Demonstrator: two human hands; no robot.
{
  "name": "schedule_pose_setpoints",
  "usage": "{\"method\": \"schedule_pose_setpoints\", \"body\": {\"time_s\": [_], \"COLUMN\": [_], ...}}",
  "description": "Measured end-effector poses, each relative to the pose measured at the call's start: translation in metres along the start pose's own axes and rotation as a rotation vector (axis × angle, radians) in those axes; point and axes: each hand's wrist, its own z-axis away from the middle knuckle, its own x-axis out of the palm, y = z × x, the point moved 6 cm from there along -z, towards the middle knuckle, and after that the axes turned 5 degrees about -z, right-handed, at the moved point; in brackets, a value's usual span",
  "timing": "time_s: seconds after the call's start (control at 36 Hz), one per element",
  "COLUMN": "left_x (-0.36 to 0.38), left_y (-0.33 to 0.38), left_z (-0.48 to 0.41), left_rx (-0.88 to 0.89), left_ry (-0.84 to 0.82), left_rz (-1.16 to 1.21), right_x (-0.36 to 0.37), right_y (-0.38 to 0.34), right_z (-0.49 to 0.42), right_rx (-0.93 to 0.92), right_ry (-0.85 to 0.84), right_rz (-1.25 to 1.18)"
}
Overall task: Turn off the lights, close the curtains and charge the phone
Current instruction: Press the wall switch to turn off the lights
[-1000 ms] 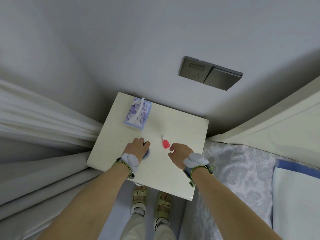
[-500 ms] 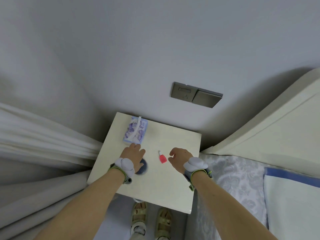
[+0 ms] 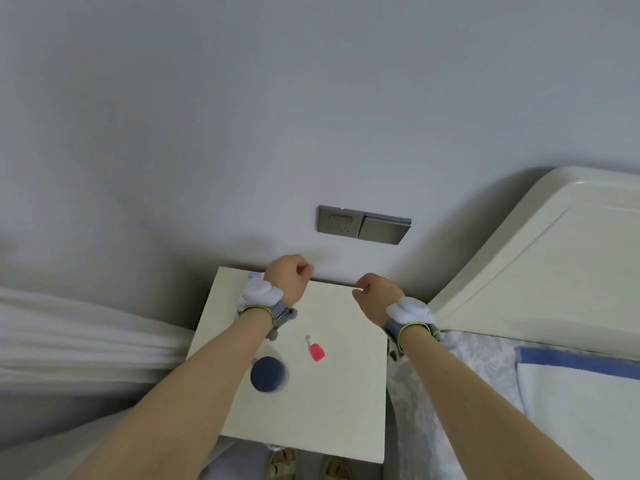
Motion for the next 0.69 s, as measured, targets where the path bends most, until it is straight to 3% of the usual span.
{"method": "schedule_pose_setpoints", "body": {"time_s": [0.36, 0.69], "left_x": [0.017, 0.019], "left_y": [0.031, 0.055], "left_z": [-0.062, -0.089], "left_rx": [-0.088, 0.013], "left_ry": [-0.080, -0.058], "left_rz": [-0.046, -0.104], "right_x": [-0.043, -0.043], "right_y": [0.008, 0.010], "right_z": [-0.035, -0.041], "right_rx": [0.021, 0.014], "right_ry": [0.047, 0.042], "right_rz": [-0.068, -0.103]}}
